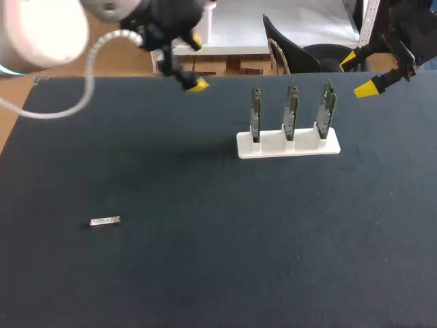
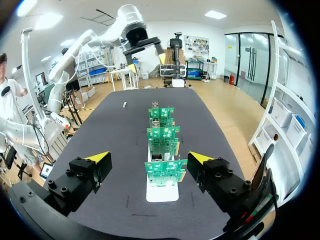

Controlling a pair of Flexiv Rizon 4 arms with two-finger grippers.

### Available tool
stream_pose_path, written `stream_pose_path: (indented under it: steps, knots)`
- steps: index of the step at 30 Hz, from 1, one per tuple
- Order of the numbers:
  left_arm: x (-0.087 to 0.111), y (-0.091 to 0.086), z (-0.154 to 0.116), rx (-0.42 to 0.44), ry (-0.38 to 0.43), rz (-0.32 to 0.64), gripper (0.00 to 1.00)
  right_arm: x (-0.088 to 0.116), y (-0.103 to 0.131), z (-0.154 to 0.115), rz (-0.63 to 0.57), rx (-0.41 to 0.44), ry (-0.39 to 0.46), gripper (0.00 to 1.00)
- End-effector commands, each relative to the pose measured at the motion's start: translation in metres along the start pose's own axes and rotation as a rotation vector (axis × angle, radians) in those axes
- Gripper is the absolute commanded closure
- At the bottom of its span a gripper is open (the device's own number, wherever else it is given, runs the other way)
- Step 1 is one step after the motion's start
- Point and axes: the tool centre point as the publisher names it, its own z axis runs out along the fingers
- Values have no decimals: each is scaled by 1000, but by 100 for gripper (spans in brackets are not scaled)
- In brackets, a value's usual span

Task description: Pick up the optical module with the left hand, and insert it into the network port with the right hand.

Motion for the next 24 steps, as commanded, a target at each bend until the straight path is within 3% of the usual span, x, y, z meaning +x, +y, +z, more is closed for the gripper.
stream_pose_path:
  steps: [1,11,18,24]
  knots:
    - [36,-46,-67,-77,142,-76,0,0,3,0,0,7,0,0]
    - [101,-116,-82,22,306,-194,0,0,3,0,0,7,0,0]
    - [135,-157,-66,31,350,-276,0,0,3,0,0,7,0,0]
    - [158,-184,-50,69,408,-259,0,0,3,0,0,7,0,0]
